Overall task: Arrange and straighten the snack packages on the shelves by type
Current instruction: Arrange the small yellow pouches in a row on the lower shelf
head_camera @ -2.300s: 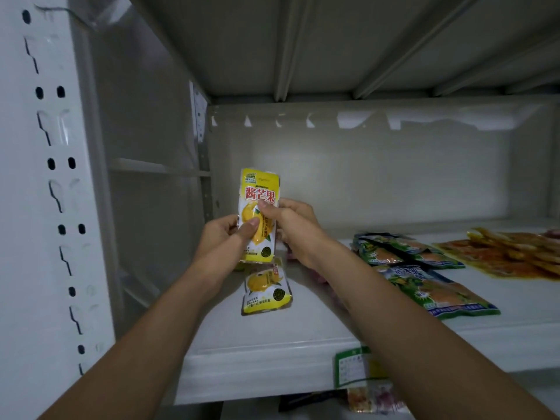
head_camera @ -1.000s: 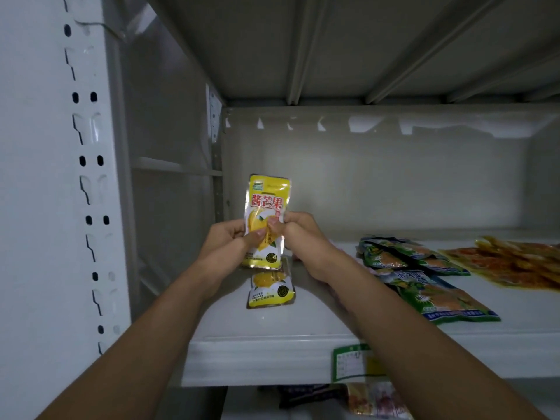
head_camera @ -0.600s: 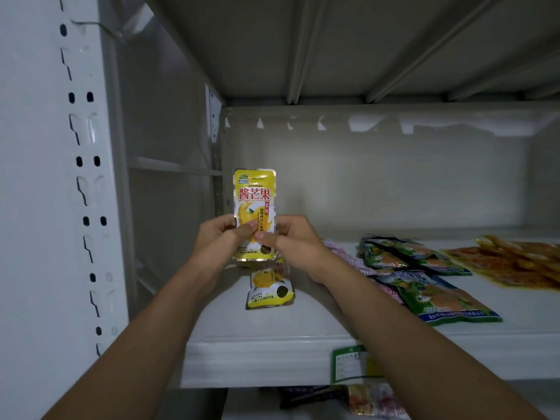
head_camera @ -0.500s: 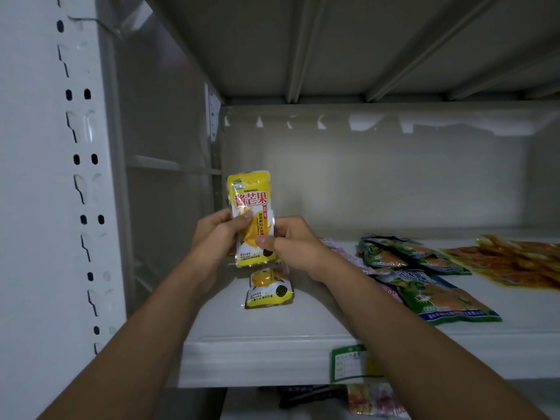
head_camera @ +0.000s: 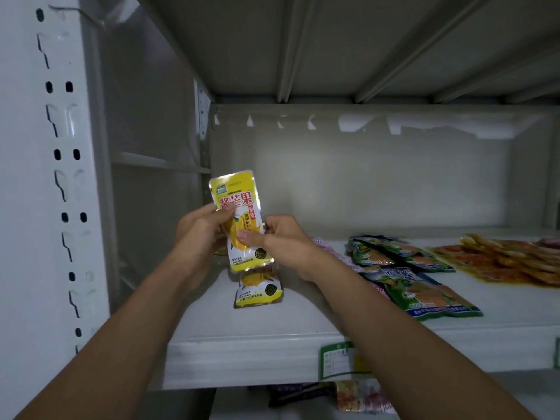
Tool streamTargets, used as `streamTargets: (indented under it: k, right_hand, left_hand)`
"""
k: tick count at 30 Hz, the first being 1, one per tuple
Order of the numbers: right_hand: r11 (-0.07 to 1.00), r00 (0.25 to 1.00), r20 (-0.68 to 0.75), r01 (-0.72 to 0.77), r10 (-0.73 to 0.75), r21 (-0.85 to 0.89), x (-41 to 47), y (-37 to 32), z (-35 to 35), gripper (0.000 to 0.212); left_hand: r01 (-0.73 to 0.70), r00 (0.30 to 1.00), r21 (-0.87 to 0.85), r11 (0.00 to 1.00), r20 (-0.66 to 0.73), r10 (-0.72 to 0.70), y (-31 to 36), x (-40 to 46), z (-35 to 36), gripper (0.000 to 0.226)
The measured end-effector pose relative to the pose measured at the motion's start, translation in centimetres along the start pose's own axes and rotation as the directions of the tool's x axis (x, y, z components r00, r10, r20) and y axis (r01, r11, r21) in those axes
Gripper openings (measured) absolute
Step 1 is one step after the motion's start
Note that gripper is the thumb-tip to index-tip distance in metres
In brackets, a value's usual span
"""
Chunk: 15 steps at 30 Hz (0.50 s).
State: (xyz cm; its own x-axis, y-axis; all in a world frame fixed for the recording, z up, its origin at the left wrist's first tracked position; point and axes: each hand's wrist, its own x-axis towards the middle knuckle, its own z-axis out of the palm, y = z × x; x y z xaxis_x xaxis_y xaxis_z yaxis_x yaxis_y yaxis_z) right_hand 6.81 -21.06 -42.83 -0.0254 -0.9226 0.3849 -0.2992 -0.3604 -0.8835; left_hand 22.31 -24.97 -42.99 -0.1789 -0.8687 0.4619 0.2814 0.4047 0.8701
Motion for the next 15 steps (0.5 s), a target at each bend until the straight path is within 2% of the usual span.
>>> streamTargets:
  k: [4,7,11,15]
  right_hand:
    - [0.999,0.999,0.042,-0.029,0.03,-0.017,-0.11,-0.05,0.0,0.028]
    - [0.998,0.999,0.032,-0.034,0.035,-0.06,0.0,0.05,0.13,0.017]
    - [0.998,0.998,-0.067,-0.02,0.016,-0.066,0.36,0.28,0.05,0.015]
    - [0.997,0.972,-0.232,0.042,-0.027,0.06,0.6,0.3,-0.69,0.017]
  left_hand:
    - [-0.003,1.0,-0.025,1.0,-0.024,0.002,0.04,-0.02,-0.24,0.018]
    - [-0.004,1.0,-0.036,0.999,-0.021,0.004,0.03,-0.27,-0.04,0.022]
    - [-0.001,0.999,-0.002,1.0,0.034,0.001,0.14,-0.29,0.15,0.028]
    - [0.071,0.989,0.095,0.993,0.123,-0.083,-0.27,-0.41,0.23,0.023]
